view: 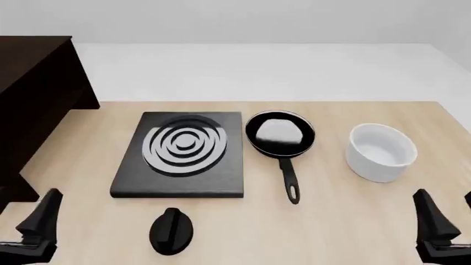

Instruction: Put the frying pan on the cabinet shelf.

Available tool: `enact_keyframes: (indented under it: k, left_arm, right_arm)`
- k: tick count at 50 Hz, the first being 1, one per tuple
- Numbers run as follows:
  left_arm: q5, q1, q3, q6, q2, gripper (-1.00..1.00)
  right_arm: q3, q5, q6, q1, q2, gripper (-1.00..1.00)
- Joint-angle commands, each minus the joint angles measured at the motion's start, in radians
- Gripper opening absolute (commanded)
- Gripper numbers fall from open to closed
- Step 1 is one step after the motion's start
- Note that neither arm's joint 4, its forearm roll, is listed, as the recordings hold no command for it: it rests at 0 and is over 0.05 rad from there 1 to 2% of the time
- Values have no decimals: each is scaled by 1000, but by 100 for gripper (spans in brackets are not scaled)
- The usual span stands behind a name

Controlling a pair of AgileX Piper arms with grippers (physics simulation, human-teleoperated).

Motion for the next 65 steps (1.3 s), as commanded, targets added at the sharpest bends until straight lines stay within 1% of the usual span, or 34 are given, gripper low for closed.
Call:
enact_keyframes:
  k: [1,2,4,6,7,9,11,12,13,14,16,21,23,28,30,32,33,37,39,40,43,45,47,49,50,51,52,54,56,59,60,61,63,65]
  left_arm:
    - [-33,2,42,22,-50,100]
    - [-37,0,38,58,-55,100]
    - [-20,-18,30,66,-50,100]
    - [-4,-16,16,49,-49,100]
    - [19,-16,-3,23,-48,100]
    - [51,-24,-33,33,-52,100]
    - [70,-33,-59,19,-54,100]
    - [74,-42,-58,14,-55,100]
    - [83,-58,-53,16,-54,100]
    - [94,-72,-48,33,-52,100]
    - [100,-85,-53,30,-55,100]
    - [194,-95,-145,32,-39,100]
    - [213,-94,-181,35,-24,100]
    - [271,-92,-280,20,32,100]
    - [286,-108,-286,24,28,100]
    - [301,-140,-285,46,39,100]
    - [300,-148,-279,67,36,100]
    - [293,-131,-280,32,58,100]
    - [307,-138,-292,41,54,100]
    - [312,-141,-299,41,56,100]
    - [328,-144,-323,35,66,100]
    - [335,-146,-333,31,69,100]
    - [324,-152,-321,27,84,100]
    - [307,-130,-317,79,112,100]
    - [292,-126,-310,84,122,100]
    - [274,-128,-304,55,134,100]
    - [268,-127,-304,50,140,100]
    - [260,-125,-306,76,145,100]
    - [267,-121,-316,72,147,100]
    - [277,-127,-318,59,141,100]
    - [276,-129,-314,58,139,100]
    - [282,-132,-315,57,135,100]
    - [283,-136,-314,55,133,100]
    - [288,-143,-325,43,143,100]
  right_arm:
    - [-9,6,-6,41,-23,100]
    - [-24,21,-13,39,-24,100]
    - [-69,61,-13,29,-26,100]
    - [-93,83,-10,29,-26,100]
    - [-101,93,-15,31,-26,100]
    - [-123,121,-12,37,-25,100]
    - [-148,155,-26,55,-25,100]
    - [-157,171,-20,64,-22,100]
    - [-165,182,3,76,-19,100]
    - [-178,193,8,86,-16,100]
    - [-197,209,-37,106,-1,100]
    - [-262,270,-21,121,15,100]
    - [-272,289,-29,134,17,100]
    - [-318,363,-1,166,19,100]
    - [-329,379,9,180,20,100]
    - [-335,393,65,185,3,100]
    - [-333,392,63,201,9,100]
    - [-355,385,49,232,66,100]
    - [-371,383,39,258,82,100]
    - [-381,381,47,256,97,100]
    - [-418,370,21,285,195,100]
    - [-457,375,33,291,248,100]
    - [-487,386,16,292,283,100]
    - [-511,393,3,299,297,100]
    - [-520,395,16,300,312,100]
    - [-530,399,17,303,321,100]
    - [-529,399,10,309,332,100]
    - [-544,408,9,320,363,100]
    - [-562,415,4,327,383,100]
    - [-599,433,32,354,427,100]
    - [-613,438,57,360,431,100]
    - [-632,446,35,373,456,100]
    - [-643,449,15,386,487,100]
    - [-661,456,22,384,511,100]
